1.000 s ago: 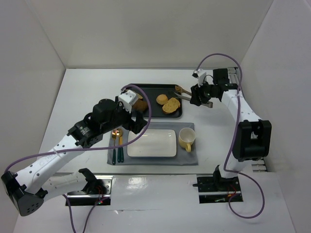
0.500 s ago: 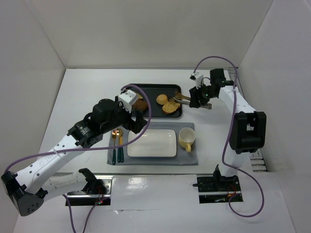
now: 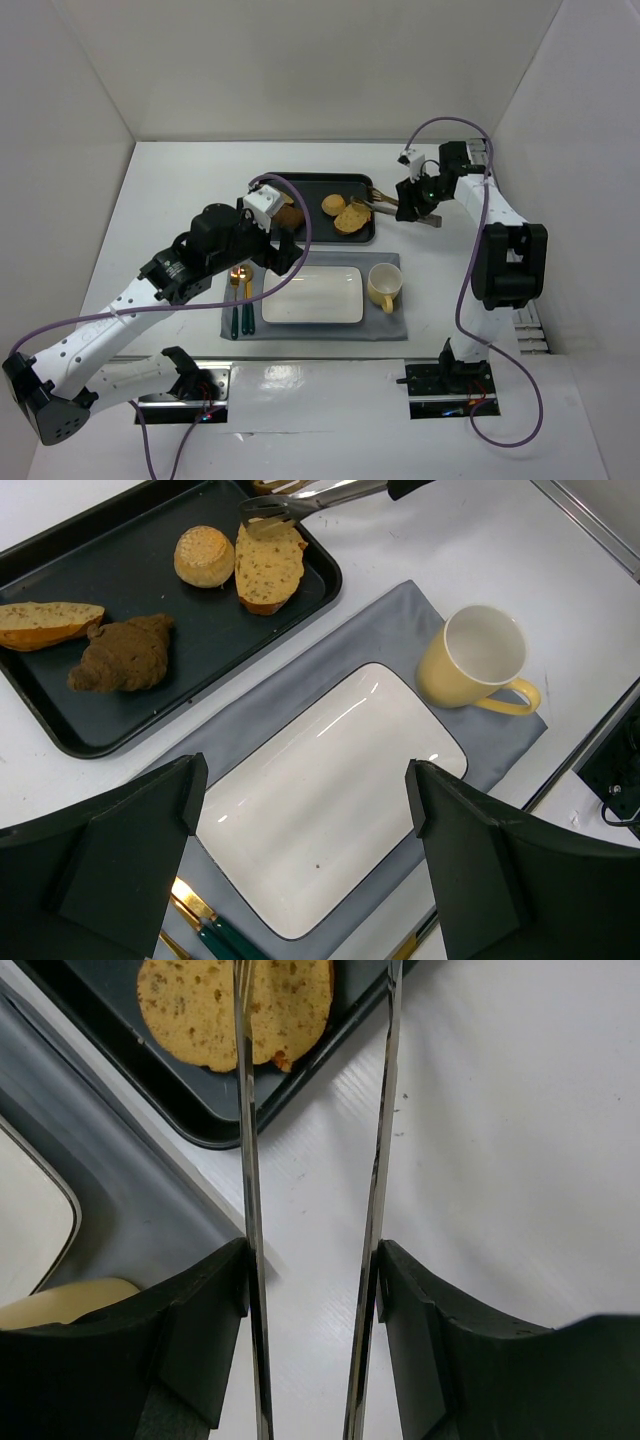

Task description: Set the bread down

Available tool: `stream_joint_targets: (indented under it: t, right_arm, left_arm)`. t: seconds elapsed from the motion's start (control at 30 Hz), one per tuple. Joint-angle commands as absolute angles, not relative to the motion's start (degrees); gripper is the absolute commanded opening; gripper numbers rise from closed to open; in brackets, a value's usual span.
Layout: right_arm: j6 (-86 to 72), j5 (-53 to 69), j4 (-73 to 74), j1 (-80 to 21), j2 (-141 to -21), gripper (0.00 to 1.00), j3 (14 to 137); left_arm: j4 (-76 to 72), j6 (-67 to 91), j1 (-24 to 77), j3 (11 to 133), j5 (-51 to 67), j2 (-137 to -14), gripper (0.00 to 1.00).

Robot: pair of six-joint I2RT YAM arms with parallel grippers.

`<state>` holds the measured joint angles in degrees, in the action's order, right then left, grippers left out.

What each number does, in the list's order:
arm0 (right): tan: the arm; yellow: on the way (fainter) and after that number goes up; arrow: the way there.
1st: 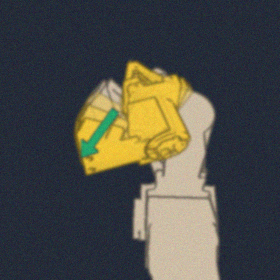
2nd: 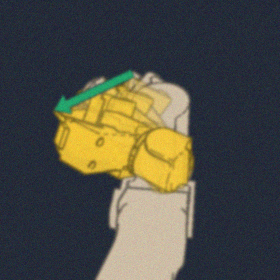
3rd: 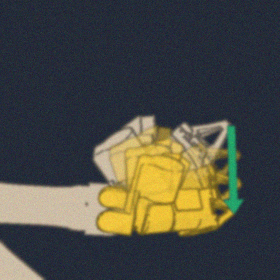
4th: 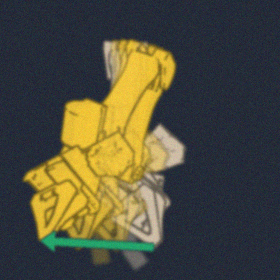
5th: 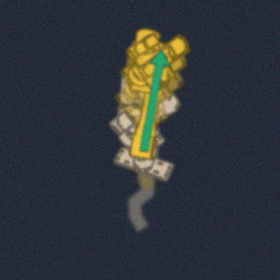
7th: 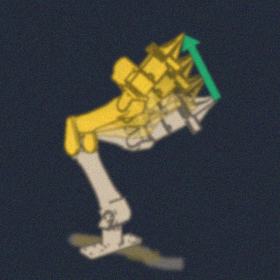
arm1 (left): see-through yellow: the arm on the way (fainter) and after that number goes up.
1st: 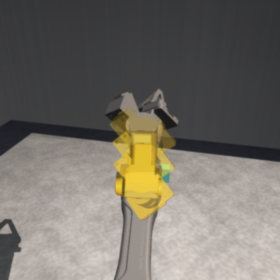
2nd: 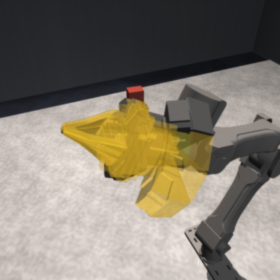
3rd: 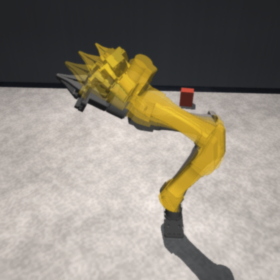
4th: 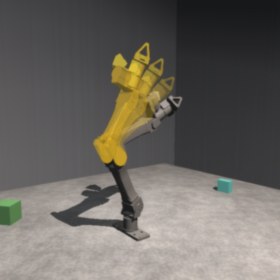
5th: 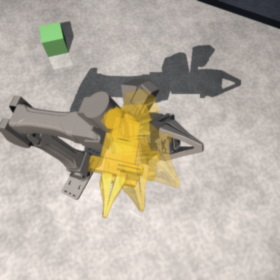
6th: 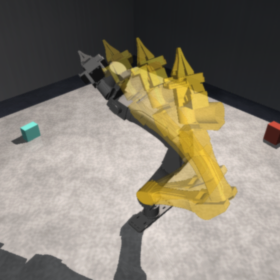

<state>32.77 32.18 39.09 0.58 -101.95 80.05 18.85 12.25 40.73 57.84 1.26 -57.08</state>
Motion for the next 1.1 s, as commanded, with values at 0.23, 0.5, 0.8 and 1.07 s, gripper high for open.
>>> stream_joint_targets:
  t: [0.23, 0.5, 0.8, 1.07]
  right_arm:
    - [34.7, 35.1, 43.5, 0.9, -104.5, 0.61, 84.8]
    - [34.7, 35.1, 45.1, 0.9, -105.1, 0.61, 87.3]
    - [34.7, 33.4, 48.6, -1.0, -106.7, 0.61, 90.2]
    - [34.7, 32.9, 51.1, -3.1, -108.3, 0.61, 92.5]
  left_arm:
    - [16.3, 12.1, 40.8, 57.9, 0.6, -55.7, 1.0]
    - [16.3, 12.1, 40.8, 57.9, 0.6, -55.7, 1.0]
    - [16.3, 12.1, 40.8, 57.9, 0.6, -55.7, 1.0]
    - [16.3, 12.1, 40.8, 57.9, 0.6, -55.7, 1.0]
